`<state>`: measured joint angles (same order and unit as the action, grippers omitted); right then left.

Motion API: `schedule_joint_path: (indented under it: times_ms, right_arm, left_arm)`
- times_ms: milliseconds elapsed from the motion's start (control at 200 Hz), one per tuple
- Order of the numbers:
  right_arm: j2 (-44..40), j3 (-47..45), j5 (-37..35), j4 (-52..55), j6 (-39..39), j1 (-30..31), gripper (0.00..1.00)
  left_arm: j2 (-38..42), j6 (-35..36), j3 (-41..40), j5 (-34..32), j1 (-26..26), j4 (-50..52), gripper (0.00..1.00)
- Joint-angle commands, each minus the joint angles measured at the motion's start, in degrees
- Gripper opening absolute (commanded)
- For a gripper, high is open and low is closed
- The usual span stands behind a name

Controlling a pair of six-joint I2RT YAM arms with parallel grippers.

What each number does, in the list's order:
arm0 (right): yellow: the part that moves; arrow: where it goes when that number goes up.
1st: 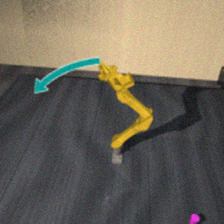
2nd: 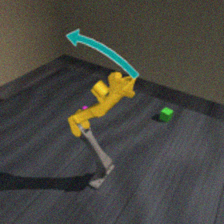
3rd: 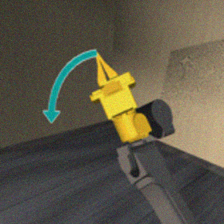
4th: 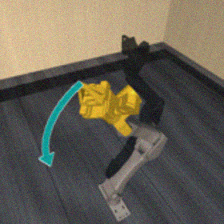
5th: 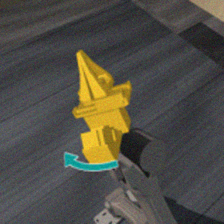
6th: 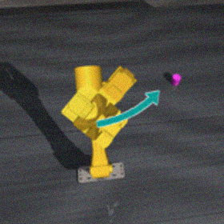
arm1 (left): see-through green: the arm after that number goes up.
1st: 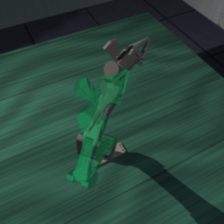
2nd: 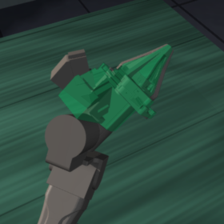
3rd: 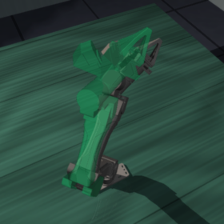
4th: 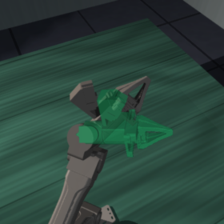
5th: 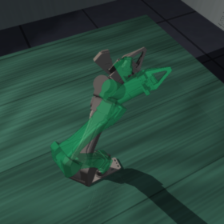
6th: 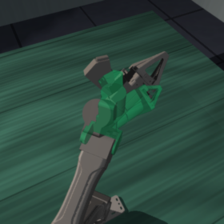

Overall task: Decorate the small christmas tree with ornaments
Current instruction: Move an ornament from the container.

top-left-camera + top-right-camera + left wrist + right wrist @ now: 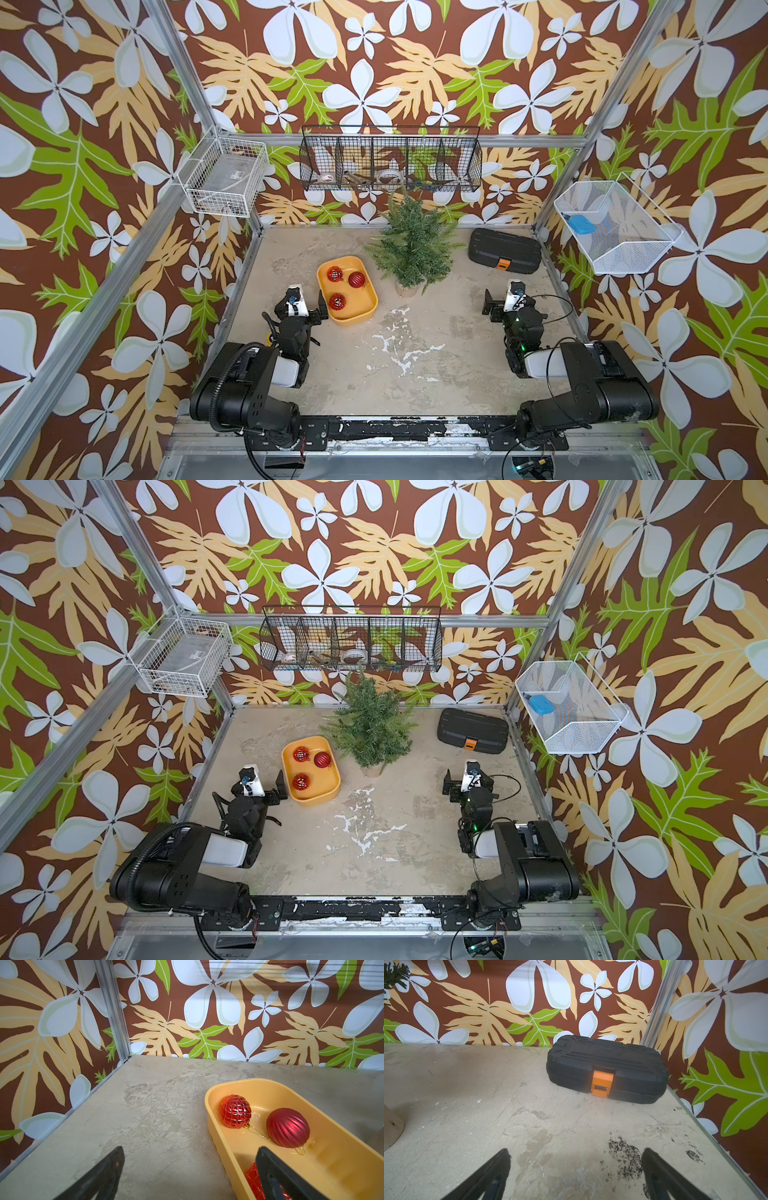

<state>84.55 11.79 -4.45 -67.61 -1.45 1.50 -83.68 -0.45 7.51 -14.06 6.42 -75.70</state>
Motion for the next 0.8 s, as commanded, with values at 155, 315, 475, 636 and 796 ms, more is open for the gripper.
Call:
schedule_joint_path:
  times_ms: [155, 315, 475, 636, 796]
  right_arm:
    - [-0.3, -0.3, 0.2, -1.2, -0.4, 0.0, 1.00]
    - [-9.8, 5.5, -1.5, 15.4, -0.5, 0.0, 1.00]
    - [-17.9, 10.1, -2.9, 29.7, -2.6, 0.0, 0.99]
    - [-22.5, 12.9, -1.2, 42.5, -7.5, 0.0, 0.96]
    - [-25.0, 17.7, 2.2, 56.2, -14.3, 0.0, 0.94]
  left_arm:
    - [0.1, -0.8, 0.1, -0.1, -0.1, -1.6, 1.00]
    - [3.4, -1.5, 1.7, -3.6, 0.1, 4.1, 1.00]
    - [11.6, -1.2, 7.9, -6.4, 2.1, 21.4, 1.00]
    - [18.3, -8.0, 14.7, -5.2, 3.3, 40.0, 0.99]
    - [17.7, -18.2, 27.0, -0.3, 5.7, 62.8, 0.93]
